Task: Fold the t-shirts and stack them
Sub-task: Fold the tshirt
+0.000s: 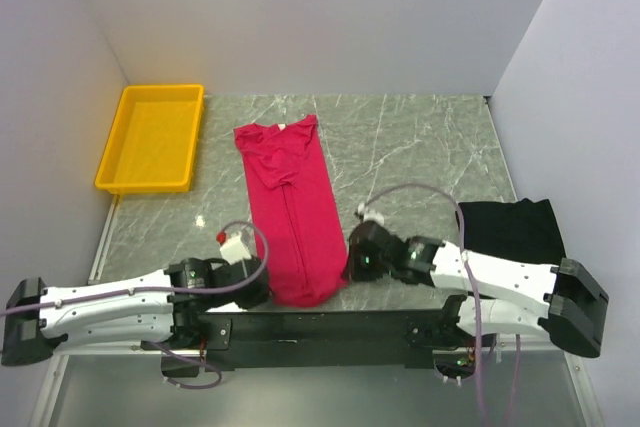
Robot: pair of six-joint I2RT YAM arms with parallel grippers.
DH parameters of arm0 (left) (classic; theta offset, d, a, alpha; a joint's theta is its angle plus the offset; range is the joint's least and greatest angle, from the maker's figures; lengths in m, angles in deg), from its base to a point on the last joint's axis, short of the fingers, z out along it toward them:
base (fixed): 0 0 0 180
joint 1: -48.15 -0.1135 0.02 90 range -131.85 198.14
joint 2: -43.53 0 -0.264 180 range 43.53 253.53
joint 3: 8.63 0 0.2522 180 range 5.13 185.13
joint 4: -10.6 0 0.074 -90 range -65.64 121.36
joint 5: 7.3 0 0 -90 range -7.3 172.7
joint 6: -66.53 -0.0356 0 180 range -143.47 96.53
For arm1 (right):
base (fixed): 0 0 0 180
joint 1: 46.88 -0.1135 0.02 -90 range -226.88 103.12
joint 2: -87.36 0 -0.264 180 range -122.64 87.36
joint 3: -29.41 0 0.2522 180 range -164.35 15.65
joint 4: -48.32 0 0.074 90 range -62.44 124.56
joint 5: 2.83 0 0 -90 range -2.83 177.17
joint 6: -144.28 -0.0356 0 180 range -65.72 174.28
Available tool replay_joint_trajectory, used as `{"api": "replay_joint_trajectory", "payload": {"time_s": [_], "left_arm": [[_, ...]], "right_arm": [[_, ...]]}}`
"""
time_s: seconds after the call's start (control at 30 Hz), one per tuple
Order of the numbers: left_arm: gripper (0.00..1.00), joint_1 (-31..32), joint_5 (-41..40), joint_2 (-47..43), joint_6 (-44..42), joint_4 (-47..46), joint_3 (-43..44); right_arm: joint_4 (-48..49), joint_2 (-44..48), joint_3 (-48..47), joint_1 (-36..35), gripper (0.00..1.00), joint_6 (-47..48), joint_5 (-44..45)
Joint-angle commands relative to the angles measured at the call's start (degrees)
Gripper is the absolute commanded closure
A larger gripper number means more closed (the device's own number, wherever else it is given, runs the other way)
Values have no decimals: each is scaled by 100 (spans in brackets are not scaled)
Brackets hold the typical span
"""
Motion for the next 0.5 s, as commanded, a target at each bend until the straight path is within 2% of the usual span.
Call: {"api": "replay_joint_trajectory", "payload": {"time_s": [0.0,0.03,0.1,0.13,0.23,0.33,0.47], "left_arm": [[100,-734,-529,-80,-774,-132,413],[100,-1407,-285,-10,-1064,-317,422],[100,-2140,67,113,-1916,-949,440],[100,-2709,313,287,-2354,-1152,457],[100,-3511,455,857,-2936,-1785,677],[99,-4153,824,1595,-3245,-2418,967],[99,-4708,1001,2511,-3439,-2797,1519]], "right_arm": [[88,-224,-764,897,100,644,3],[210,-321,-922,1047,100,810,-43],[220,-768,-1476,1399,100,952,-140],[246,-1101,-1669,1513,100,1074,-183],[387,-1630,-2328,1952,100,1277,-324],[352,-2594,-3040,2313,100,1444,-552],[422,-3405,-3874,2718,100,1559,-720]]}}
